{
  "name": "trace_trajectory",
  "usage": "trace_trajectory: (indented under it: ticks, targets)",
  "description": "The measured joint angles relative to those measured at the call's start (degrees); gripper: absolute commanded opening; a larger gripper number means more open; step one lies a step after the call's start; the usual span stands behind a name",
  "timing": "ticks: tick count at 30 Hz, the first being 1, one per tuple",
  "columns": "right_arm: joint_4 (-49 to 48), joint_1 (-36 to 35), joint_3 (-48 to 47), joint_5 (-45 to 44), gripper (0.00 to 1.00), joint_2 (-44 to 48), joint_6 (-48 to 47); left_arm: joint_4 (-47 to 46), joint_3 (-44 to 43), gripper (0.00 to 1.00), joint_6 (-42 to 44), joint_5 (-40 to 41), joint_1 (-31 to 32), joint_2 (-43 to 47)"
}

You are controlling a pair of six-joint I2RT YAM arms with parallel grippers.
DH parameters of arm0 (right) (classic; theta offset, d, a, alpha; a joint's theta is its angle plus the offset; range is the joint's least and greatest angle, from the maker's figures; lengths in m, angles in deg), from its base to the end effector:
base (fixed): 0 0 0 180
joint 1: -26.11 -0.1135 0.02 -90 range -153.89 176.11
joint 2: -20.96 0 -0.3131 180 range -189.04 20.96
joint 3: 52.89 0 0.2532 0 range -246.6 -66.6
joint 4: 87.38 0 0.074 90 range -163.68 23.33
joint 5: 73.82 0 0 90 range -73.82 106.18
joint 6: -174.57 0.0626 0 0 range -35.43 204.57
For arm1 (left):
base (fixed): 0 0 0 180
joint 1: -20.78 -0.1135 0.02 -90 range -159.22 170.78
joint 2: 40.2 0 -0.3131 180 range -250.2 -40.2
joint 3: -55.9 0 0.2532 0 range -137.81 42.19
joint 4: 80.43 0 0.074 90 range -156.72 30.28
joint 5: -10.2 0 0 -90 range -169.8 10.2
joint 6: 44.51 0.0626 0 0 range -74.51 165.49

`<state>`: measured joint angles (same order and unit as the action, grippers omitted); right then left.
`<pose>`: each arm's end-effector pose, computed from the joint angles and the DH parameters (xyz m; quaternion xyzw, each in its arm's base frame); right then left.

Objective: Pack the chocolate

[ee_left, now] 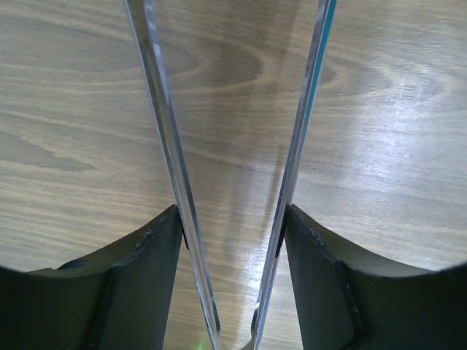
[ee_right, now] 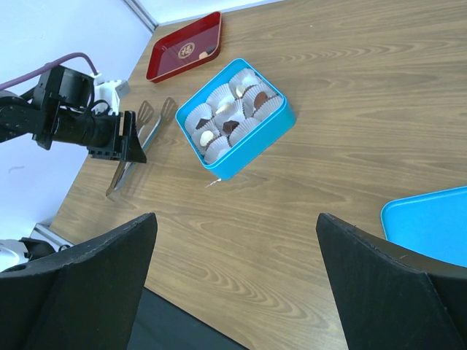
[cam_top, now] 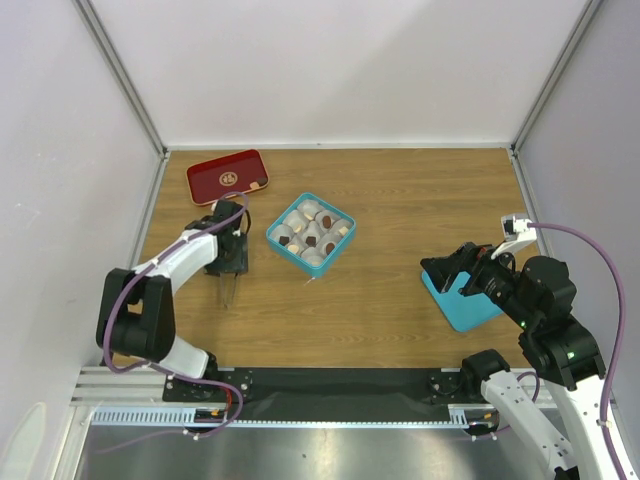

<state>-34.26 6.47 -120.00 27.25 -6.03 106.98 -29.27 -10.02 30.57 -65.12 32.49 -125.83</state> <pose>0.0587 0.0337 0.3883 -0.0412 0.7802 0.2928 0.5513 0.2760 -0.0410 0.2132 -0.0486 0.9770 0.0846 0.1894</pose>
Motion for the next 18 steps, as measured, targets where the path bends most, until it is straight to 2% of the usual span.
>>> trace_trajectory:
  ticks: [10,18]
  targets:
    - [0.6,0.0,0.0,-0.1,1.00,-0.2,0.0,2.5,-1.7,0.75,-0.1,1.3,0.0,-2.4]
    - [3.3,0.0,-1.6,-1.0,1.00,-1.8,-0.2,4.3,-3.3,0.78,-0.2,1.4,0.0,-2.3]
